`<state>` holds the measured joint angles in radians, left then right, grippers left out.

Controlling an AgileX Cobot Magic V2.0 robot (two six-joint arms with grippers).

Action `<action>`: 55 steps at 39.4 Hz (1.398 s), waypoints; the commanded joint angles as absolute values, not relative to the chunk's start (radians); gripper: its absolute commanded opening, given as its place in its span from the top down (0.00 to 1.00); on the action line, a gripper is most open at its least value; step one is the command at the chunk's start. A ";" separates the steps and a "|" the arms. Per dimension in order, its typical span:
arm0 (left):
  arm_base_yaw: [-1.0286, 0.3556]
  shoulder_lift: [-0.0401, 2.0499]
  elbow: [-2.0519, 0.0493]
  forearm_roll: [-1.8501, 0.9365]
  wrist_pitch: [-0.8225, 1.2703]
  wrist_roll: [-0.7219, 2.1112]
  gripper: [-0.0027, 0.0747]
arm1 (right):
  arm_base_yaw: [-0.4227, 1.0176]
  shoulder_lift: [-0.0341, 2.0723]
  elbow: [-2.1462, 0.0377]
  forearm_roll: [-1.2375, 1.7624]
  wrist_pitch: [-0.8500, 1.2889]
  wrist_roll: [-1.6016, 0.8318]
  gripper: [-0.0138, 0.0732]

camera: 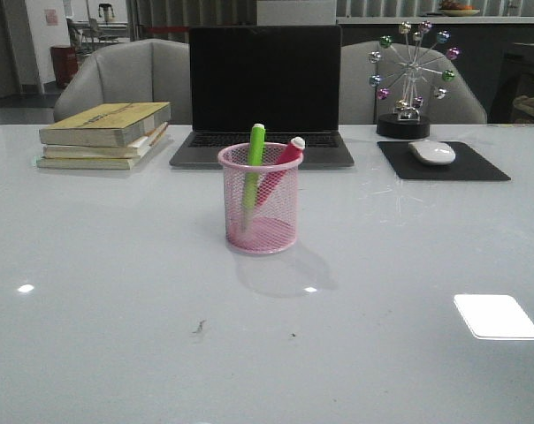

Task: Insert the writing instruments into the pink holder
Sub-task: 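Raise the left gripper away from the holder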

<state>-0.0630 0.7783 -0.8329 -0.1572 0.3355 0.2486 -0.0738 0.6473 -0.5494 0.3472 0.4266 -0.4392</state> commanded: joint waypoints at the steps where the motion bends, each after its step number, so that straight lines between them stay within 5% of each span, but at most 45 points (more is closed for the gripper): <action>1: -0.062 0.709 -0.779 -0.169 0.241 0.247 0.54 | -0.078 0.643 -0.577 0.351 0.352 -0.449 0.39; 18: -0.062 0.567 -0.621 -0.191 0.276 0.247 0.54 | -0.078 0.643 -0.577 0.351 0.352 -0.449 0.39; 55: -0.062 0.567 -0.619 -0.191 0.267 0.247 0.54 | -0.077 0.643 -0.577 0.351 0.352 -0.449 0.39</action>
<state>-0.0630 0.5679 -0.5897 -0.1777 0.3506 0.2494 -0.0738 0.6473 -0.5494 0.3465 0.4266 -0.4416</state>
